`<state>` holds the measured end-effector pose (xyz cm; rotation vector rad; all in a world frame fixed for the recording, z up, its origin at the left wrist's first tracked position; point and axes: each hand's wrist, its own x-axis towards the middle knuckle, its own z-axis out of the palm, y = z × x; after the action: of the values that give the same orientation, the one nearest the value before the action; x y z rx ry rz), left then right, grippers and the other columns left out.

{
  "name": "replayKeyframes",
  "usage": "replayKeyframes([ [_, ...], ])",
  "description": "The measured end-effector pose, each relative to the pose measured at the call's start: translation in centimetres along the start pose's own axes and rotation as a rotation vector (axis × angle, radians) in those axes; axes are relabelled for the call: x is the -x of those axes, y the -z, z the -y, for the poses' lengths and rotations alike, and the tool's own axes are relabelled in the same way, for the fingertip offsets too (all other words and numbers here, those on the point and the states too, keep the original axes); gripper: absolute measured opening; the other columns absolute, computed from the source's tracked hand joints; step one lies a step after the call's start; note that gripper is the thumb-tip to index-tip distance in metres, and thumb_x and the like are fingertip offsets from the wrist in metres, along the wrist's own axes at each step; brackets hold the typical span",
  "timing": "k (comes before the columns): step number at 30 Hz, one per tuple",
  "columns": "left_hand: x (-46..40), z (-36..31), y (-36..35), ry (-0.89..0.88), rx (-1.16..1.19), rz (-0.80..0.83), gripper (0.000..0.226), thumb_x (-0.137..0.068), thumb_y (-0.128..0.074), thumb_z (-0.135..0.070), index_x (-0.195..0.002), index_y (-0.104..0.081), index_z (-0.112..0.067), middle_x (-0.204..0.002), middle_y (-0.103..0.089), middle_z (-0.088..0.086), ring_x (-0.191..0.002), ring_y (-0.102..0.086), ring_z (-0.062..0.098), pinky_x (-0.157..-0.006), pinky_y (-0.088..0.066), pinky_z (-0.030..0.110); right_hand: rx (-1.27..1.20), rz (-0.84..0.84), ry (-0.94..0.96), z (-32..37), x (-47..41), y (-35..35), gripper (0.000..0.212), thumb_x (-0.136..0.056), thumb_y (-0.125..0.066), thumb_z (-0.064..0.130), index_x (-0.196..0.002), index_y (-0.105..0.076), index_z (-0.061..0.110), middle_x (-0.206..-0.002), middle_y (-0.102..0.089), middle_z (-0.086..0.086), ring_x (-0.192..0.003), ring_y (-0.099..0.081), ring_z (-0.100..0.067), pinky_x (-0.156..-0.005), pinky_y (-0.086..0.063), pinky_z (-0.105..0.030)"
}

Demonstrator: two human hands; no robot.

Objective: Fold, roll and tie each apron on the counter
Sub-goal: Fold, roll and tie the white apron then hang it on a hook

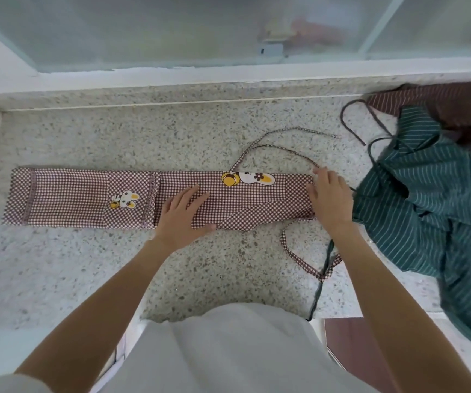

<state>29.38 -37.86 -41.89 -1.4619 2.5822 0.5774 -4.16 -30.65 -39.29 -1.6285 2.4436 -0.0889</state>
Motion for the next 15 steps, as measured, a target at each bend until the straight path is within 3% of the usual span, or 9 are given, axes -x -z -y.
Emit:
replayKeyframes([
  [3,-0.1,-0.6,-0.4,0.024,0.039,-0.132,0.063,-0.088,-0.023,-0.061,-0.138,-0.042,-0.028,-0.149,-0.035,-0.001,-0.139,-0.026,0.020,-0.112,-0.019,0.044,-0.079,-0.027,0.146,1.6,1.7,-0.6,0.031,-0.096,-0.047,0.026,-0.122,-0.053,0.011,-0.125,-0.055,-0.012,-0.117,-0.048,-0.030,-0.101,-0.040,-0.044],
  [5,-0.3,-1.0,-0.8,0.085,0.036,-0.096,0.063,-0.087,-0.034,-0.061,-0.141,-0.037,-0.029,-0.153,-0.027,-0.001,-0.141,-0.020,0.021,-0.114,-0.015,0.048,-0.111,0.023,0.265,3.5,3.0,-1.2,0.034,-0.097,-0.040,0.032,-0.121,-0.056,0.014,-0.128,-0.055,-0.009,-0.121,-0.047,-0.029,-0.101,-0.041,-0.050],
  [8,-0.7,-1.5,-1.3,0.166,0.029,0.047,0.083,-0.078,-0.051,-0.067,-0.147,-0.016,-0.035,-0.157,-0.005,-0.005,-0.144,-0.001,0.019,-0.115,-0.003,0.054,-0.044,0.185,0.368,6.3,4.5,-3.2,0.048,-0.094,-0.030,0.046,-0.129,-0.052,0.022,-0.142,-0.044,-0.008,-0.135,-0.034,-0.033,-0.110,-0.027,-0.055],
  [11,-0.6,-1.9,-1.8,0.142,0.001,0.124,0.103,-0.066,-0.048,-0.081,-0.148,-0.005,-0.037,-0.157,0.006,-0.004,-0.144,0.008,0.020,-0.111,0.005,0.055,0.030,0.270,0.318,7.8,5.4,-5.0,0.055,-0.089,-0.043,0.054,-0.135,-0.048,0.025,-0.148,-0.036,-0.011,-0.137,-0.028,-0.041,-0.109,-0.021,-0.061],
  [13,0.2,-1.7,-1.8,0.089,0.074,0.057,0.097,-0.066,-0.041,-0.081,-0.148,-0.018,-0.034,-0.158,-0.005,-0.001,-0.144,-0.002,0.022,-0.112,-0.002,0.055,0.027,0.306,0.274,8.2,6.0,-5.5,0.062,-0.087,-0.053,0.050,-0.141,-0.038,0.025,-0.154,-0.024,-0.010,-0.141,-0.015,-0.041,-0.111,-0.012,-0.060],
  [15,1.6,-0.6,-1.2,0.046,0.220,-0.098,0.077,-0.077,-0.040,-0.068,-0.141,-0.037,-0.027,-0.152,-0.026,0.002,-0.140,-0.021,0.024,-0.113,-0.020,0.052,-0.004,0.313,0.223,8.5,6.2,-5.0,0.066,-0.087,-0.056,0.046,-0.144,-0.031,0.026,-0.156,-0.015,-0.009,-0.143,-0.005,-0.039,-0.113,-0.003,-0.056],
])
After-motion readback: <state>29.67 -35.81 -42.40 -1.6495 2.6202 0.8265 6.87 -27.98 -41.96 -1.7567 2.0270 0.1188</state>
